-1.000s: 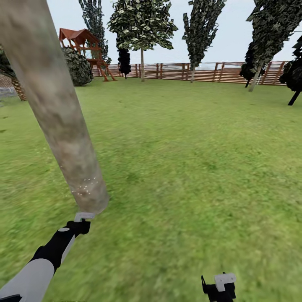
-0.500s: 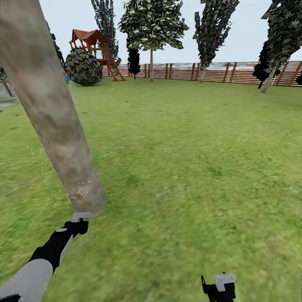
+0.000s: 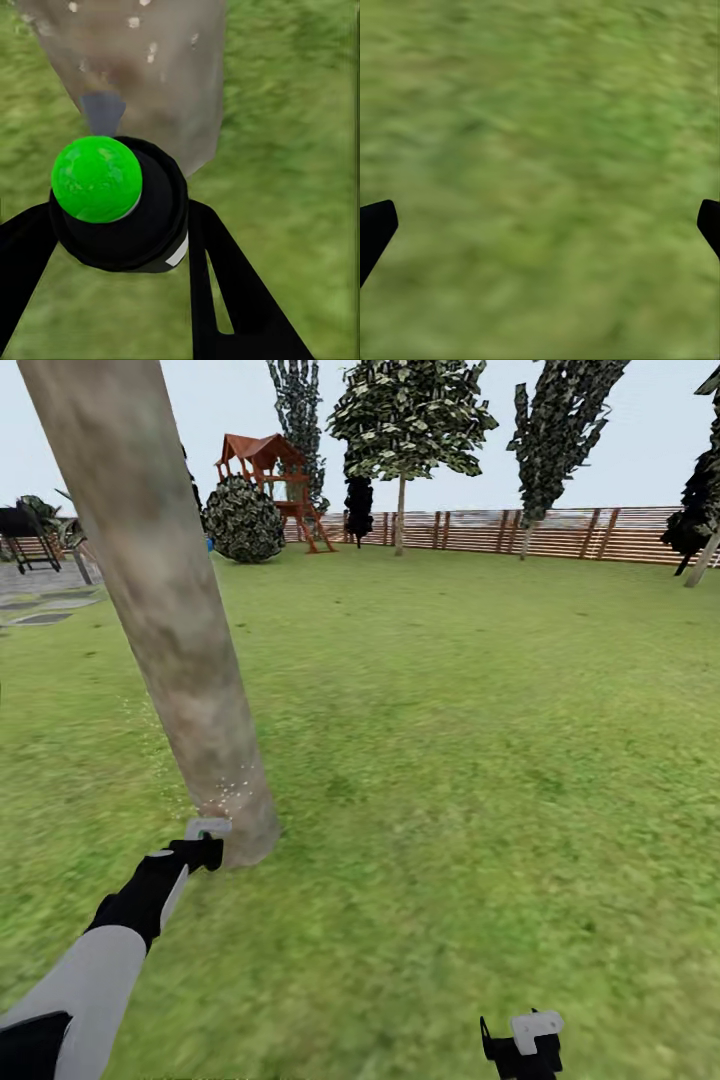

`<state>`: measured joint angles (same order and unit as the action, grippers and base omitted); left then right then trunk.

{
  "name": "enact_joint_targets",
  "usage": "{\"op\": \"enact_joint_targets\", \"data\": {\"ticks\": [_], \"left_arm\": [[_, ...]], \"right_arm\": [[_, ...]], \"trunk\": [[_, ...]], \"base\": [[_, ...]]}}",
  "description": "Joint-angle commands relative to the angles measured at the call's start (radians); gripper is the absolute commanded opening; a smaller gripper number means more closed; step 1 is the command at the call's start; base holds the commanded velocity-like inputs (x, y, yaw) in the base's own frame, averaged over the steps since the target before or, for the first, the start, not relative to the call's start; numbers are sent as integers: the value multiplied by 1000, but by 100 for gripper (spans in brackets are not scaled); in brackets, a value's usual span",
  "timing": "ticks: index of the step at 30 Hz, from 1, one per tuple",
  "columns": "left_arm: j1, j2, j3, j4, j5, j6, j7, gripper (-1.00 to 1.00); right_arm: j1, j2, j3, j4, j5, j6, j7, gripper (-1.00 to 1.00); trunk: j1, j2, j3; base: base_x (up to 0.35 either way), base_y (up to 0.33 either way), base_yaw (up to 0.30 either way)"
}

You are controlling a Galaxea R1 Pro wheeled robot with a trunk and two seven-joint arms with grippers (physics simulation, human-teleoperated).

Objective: In the garden, pick up the pesticide atomizer on the floor and spray pesticide onto both trees until each tree trunk is fully covered.

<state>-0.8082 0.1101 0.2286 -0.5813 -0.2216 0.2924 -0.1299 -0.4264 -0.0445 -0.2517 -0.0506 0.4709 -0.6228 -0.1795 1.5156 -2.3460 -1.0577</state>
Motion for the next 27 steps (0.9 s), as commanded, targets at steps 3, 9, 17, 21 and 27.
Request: {"op": "enact_joint_targets", "data": {"ticks": [3, 9, 17, 21, 27], "left_arm": [[-44, -2, 0, 0, -1, 5, 0, -100], [-57, 83, -9, 2, -2, 22, -2, -100], [-54, 119, -13, 3, -5, 21, -78, -100], [-56, 80, -38, 2, -2, 23, -95, -100], [-123, 102, -49, 1, -16, 103, -154, -100]], "right_arm": [[0, 0, 0, 0, 0, 0, 0, 100], [0, 0, 0, 0, 1, 0, -1, 100], [0, 0, 0, 0, 0, 0, 0, 100], [0, -1, 0, 0, 1, 0, 0, 100], [0, -1, 0, 0, 1, 0, 0, 100]], "trunk": [[0, 0, 0], [0, 0, 0], [0, 0, 0], [0, 0, 0], [0, 0, 0]], "base": [[0, 0, 21], [0, 0, 1], [0, 0, 0], [0, 0, 0], [0, 0, 0]]}}
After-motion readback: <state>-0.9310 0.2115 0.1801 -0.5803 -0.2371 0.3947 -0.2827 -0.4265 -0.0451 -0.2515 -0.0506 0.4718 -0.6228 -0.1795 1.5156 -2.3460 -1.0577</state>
